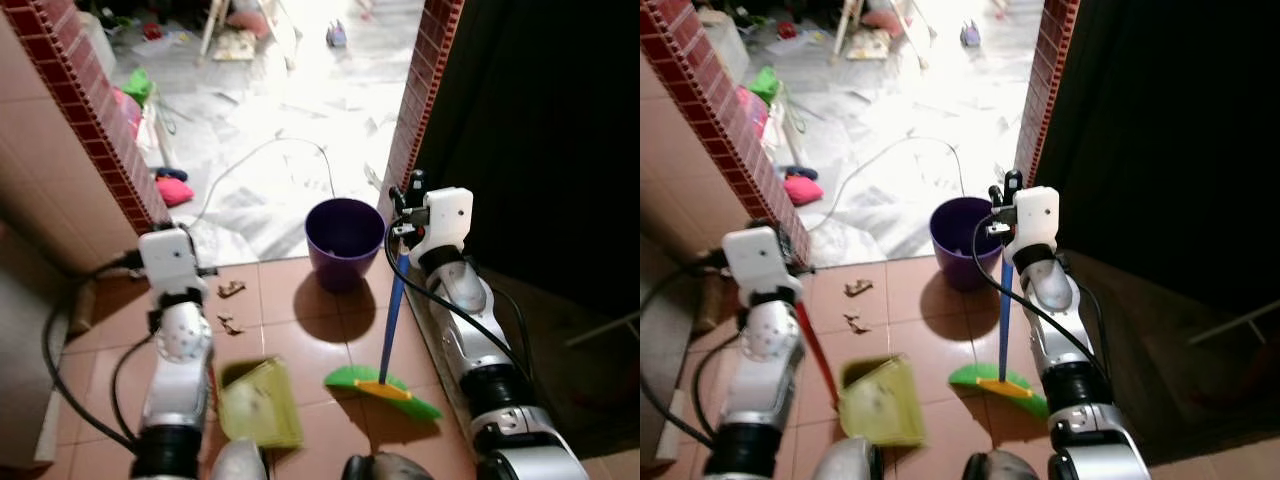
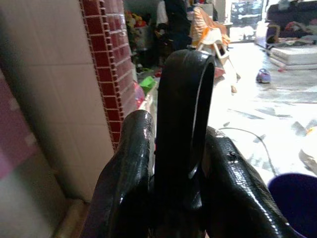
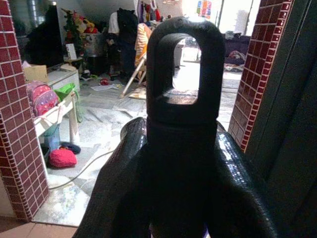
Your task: Sweep floor
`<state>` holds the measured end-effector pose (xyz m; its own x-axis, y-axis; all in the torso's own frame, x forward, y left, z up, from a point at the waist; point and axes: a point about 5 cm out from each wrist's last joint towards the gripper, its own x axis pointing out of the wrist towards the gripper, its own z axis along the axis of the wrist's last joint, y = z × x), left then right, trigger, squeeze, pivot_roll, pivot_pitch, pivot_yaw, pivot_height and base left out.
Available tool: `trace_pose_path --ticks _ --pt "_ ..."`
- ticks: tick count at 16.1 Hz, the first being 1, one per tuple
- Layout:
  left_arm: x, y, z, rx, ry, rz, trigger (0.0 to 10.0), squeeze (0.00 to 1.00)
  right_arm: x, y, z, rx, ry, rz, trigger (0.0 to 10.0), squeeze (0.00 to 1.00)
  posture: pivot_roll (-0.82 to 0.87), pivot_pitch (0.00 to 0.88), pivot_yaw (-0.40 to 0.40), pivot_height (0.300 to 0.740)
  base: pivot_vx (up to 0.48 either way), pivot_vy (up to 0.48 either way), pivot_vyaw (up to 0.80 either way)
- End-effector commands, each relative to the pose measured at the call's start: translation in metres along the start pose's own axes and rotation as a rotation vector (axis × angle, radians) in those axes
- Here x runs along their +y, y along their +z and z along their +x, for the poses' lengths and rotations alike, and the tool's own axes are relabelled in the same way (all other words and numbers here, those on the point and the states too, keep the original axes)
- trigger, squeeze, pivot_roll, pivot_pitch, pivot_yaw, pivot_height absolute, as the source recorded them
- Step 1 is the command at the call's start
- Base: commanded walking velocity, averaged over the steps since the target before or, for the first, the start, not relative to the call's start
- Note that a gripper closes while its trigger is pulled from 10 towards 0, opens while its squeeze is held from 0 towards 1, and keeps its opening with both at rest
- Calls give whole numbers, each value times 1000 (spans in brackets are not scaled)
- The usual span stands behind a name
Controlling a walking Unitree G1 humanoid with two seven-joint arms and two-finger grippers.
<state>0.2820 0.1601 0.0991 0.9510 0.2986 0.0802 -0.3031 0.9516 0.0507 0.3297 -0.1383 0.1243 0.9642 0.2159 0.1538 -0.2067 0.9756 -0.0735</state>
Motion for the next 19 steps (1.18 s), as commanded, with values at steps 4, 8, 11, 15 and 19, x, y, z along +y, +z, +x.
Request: trace_pose_path --ticks 4,8,11,15,19 --pt "-5 13 3 -39 -27 -24 10000 0 1 2 -5 -11 3 12 10000 0 -40 0 15 740 0 442 0" --pt "-6 20 8 -54 -27 -25 10000 0 6 7 -6 -41 22 -6 10000 0 -45 0 31 740 0 480 0" --pt "-10 21 9 -49 -60 -37 10000 0 8 4 -8 -34 22 -4 10000 0 -42 0 38 740 0 480 0" --pt "-6 24 12 -56 -63 -29 10000 0 7 3 -11 -29 33 -12 10000 0 -38 0 38 740 0 480 0" --pt "-7 25 13 -59 -69 -24 10000 0 9 5 -9 -34 43 -19 10000 0 -36 0 36 740 0 480 231"
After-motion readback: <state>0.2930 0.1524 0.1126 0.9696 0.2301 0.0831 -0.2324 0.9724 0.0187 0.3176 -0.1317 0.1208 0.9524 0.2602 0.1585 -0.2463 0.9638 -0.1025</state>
